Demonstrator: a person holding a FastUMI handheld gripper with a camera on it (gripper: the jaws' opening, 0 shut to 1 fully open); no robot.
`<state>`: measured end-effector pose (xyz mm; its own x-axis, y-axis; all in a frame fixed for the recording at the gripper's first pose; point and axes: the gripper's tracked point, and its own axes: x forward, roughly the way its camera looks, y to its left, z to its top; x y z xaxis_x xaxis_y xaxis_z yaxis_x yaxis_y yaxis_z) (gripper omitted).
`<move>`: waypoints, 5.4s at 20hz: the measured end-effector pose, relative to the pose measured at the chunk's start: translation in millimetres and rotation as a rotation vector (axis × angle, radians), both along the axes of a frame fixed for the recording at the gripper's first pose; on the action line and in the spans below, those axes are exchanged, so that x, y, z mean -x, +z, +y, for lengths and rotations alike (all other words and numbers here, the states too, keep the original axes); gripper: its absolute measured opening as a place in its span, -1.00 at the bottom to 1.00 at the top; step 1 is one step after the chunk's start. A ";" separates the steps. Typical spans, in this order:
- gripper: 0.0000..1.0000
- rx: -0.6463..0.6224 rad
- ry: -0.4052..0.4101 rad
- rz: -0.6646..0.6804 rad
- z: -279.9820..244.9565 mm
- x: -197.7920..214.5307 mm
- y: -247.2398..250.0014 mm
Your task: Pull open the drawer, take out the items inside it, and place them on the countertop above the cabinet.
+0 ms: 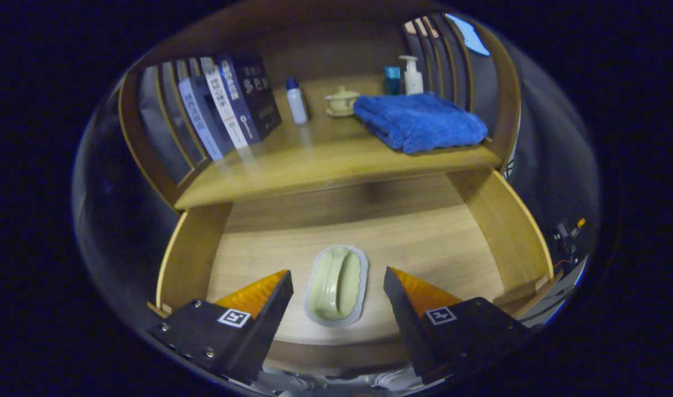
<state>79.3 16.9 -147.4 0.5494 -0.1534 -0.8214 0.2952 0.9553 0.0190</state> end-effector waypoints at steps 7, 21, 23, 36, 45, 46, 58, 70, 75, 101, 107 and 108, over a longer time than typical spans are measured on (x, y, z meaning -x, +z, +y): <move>-0.14 -0.020 0.031 0.104 11.5 -10.3 -44.8; -0.82 -0.019 0.154 -0.431 45.6 -4.2 49.4; -0.83 0.029 0.150 -0.531 45.3 -3.3 67.6; -0.83 0.311 0.193 -0.804 25.5 -20.5 203.4; -0.83 0.352 0.207 -0.669 4.6 -116.9 204.2; -0.82 0.348 0.207 -0.628 0.8 -126.9 192.1; -0.72 0.246 0.171 -0.426 -15.9 -190.4 82.6; -0.66 0.286 0.079 -0.553 -31.5 -237.3 79.2; -0.61 0.256 0.069 -0.557 -34.2 -242.4 79.1; 0.96 0.188 0.143 -0.624 54.6 2.7 174.5; 0.97 0.191 0.154 -0.663 67.5 94.0 178.4; 0.97 0.204 0.148 -0.671 65.9 107.3 174.7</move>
<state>-28.1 82.8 27.3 0.9529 -0.1525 -0.2623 0.1492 0.9883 -0.0324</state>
